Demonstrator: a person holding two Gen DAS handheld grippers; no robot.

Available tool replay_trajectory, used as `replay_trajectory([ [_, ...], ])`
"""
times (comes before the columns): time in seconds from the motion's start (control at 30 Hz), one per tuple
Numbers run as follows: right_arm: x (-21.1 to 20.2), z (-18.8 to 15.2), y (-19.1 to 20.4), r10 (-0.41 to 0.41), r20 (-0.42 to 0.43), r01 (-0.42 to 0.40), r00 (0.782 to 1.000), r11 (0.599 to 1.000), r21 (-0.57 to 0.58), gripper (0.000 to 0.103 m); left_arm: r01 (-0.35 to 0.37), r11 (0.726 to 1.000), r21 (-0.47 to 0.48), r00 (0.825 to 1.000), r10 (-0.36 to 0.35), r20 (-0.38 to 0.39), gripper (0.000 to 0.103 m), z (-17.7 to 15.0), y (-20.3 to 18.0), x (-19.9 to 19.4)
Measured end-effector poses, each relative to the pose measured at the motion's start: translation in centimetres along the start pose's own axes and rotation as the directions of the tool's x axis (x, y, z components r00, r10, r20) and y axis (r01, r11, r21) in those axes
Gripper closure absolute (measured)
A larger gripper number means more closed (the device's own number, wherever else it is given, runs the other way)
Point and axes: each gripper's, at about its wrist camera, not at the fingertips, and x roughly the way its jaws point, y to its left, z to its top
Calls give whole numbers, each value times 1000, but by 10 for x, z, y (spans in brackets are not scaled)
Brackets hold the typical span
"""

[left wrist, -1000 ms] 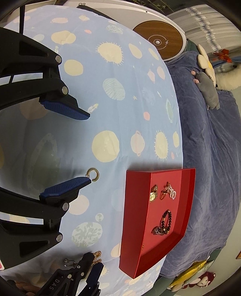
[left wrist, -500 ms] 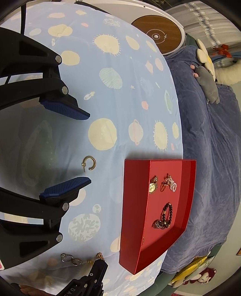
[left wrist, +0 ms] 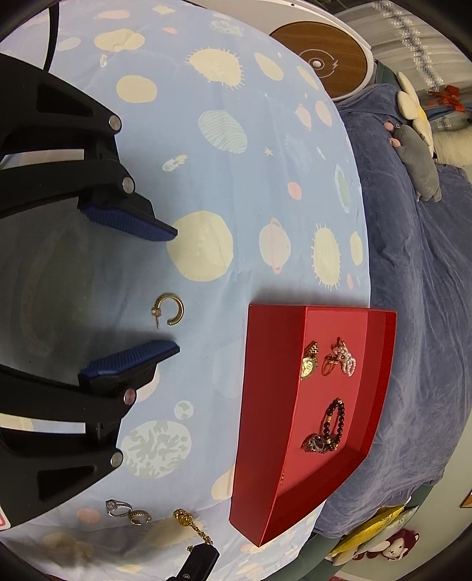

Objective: Organize jewelry
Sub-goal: 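Close the left gripper on the gold hoop earring, then carry the gold hoop earring and gold chain into the red box and release both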

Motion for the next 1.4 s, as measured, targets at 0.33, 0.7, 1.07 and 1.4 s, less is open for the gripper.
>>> replay_trajectory([
  [0.33, 1, -2, -1, 5, -6, -5, 1000, 1000, 8, 100, 13, 999, 37, 1000, -14, 16, 88, 0, -5, -1],
  [0.7, -10, 1, -3, 11, 24, -11, 1000, 1000, 12, 100, 77, 996, 49, 997, -78, 26, 88, -1, -8, -19],
  [1.07, -53, 23, -14, 6, 130, -10, 992, 999, 36, 100, 120, 987, 106, 984, -133, 120, 88, 20, -28, -64],
  [1.4, -55, 90, -20, 20, 189, -27, 982, 999, 36, 100, 83, 982, 167, 972, -117, 204, 88, 91, -50, -75],
])
